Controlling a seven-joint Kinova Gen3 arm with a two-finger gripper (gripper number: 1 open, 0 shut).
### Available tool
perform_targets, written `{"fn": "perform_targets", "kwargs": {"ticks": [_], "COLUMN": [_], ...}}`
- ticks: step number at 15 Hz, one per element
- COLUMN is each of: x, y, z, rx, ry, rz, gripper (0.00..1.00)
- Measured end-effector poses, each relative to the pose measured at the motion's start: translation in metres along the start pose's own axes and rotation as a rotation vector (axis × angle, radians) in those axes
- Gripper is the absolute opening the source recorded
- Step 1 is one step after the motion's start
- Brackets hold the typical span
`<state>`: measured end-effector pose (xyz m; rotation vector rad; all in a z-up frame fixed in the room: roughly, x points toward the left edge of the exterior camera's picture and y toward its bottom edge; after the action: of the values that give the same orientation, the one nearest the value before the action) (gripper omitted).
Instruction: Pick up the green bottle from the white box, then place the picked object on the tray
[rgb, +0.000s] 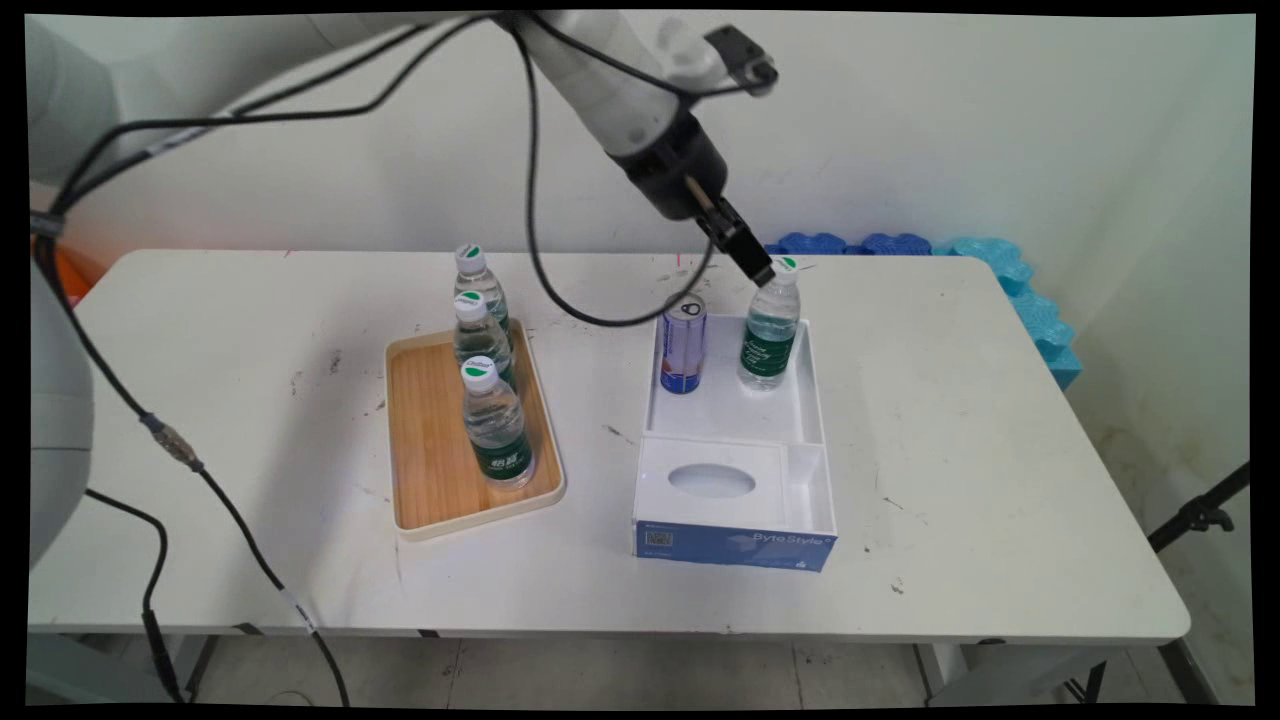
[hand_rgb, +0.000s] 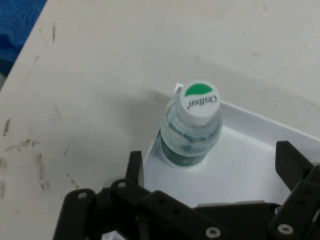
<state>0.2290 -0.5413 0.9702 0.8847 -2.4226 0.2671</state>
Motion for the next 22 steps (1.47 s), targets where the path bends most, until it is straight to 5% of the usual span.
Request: {"fn": "perform_targets", "kwargs": {"ticks": [8,18,19,22], "x": [0.006,0.005,0.004,0.004], "y": [0.001,0.0,0.001,0.004], "z": [0.067,0.102,0.104,0.108], "rx": [-0.005,-0.01,-0.013,-0.023], "ry": [-0.01,0.003,0.004,0.01], "rz": [-0.015,-0.02,-0.02,-0.015], "gripper": [1.0,1.0,0.0,0.0]}}
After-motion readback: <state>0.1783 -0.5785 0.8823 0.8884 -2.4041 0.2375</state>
